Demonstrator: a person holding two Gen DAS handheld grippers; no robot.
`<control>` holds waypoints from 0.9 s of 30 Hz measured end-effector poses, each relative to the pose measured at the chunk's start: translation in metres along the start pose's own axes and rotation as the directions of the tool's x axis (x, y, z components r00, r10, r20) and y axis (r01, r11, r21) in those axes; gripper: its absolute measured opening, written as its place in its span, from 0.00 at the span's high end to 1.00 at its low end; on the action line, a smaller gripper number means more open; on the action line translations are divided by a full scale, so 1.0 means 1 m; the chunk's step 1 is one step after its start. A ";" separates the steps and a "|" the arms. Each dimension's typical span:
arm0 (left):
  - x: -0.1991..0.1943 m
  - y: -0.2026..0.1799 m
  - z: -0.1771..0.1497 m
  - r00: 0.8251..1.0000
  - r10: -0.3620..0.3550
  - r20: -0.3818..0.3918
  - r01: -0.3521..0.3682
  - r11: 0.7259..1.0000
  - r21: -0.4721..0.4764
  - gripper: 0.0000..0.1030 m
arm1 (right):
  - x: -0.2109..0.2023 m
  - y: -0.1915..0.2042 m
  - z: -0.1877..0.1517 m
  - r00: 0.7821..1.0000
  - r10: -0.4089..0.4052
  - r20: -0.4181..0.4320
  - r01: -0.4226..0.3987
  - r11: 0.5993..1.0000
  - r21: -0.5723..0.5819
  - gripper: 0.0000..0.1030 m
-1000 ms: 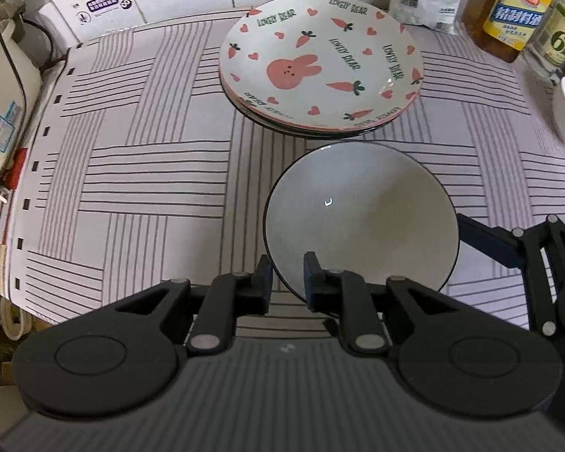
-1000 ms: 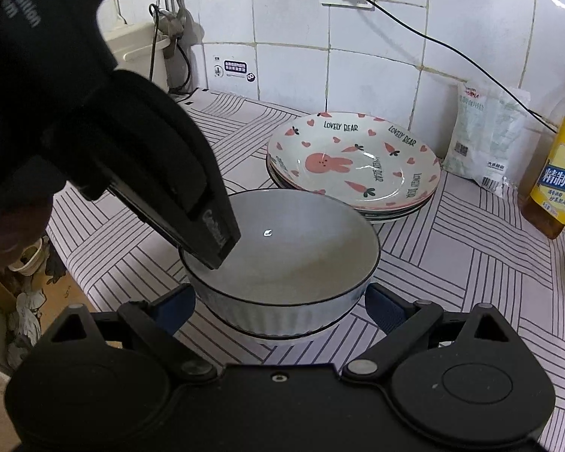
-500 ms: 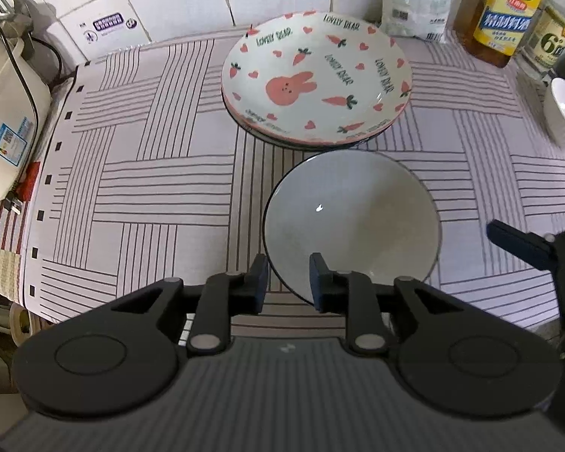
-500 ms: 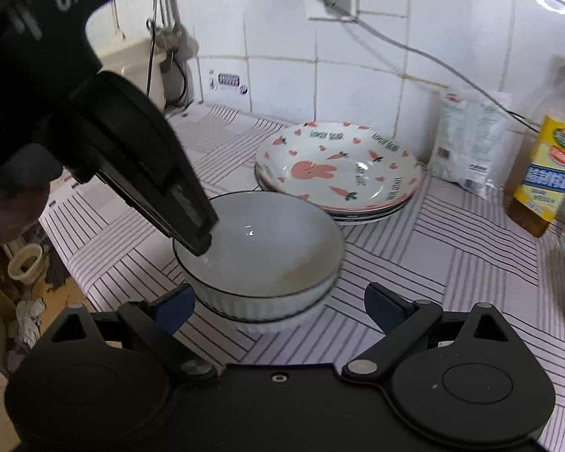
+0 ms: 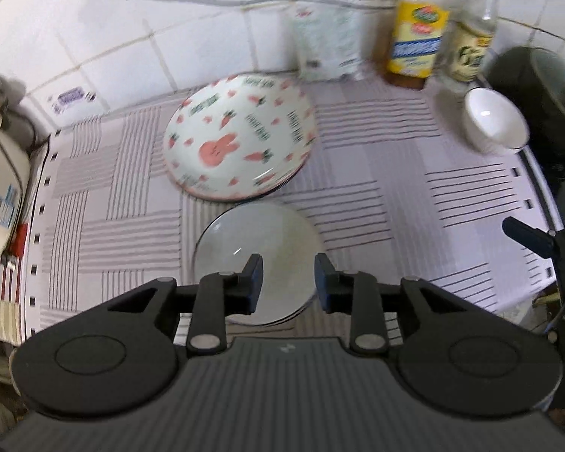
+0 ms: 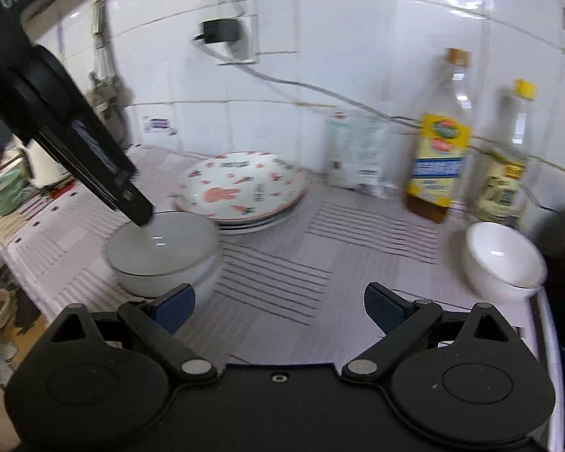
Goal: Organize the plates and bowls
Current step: 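Open both grippers and release the stacked bowl, then move both grippers to the last white bowl near the stove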
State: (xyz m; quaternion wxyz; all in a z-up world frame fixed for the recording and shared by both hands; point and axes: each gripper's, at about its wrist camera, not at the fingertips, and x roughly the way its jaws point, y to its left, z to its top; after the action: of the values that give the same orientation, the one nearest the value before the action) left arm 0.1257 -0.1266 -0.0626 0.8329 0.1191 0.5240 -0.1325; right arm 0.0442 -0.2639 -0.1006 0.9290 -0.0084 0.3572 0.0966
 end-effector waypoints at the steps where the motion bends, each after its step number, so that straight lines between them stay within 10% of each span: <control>1: -0.003 -0.005 0.003 1.000 -0.009 0.004 0.009 1.000 0.007 0.72 | -0.004 -0.007 -0.002 1.000 -0.016 0.004 0.016 1.000 0.012 0.04; 27: 0.017 -0.153 0.101 0.978 -0.186 0.097 0.151 0.946 0.288 0.54 | 0.008 -0.152 -0.029 0.958 -0.278 0.064 0.247 0.921 0.300 0.04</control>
State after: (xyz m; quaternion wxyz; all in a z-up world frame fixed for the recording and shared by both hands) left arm 0.1648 -0.3053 -0.0447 0.8239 0.1817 0.4562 -0.2828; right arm 0.0591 -0.4144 -0.1353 0.9422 0.0848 0.3135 -0.0819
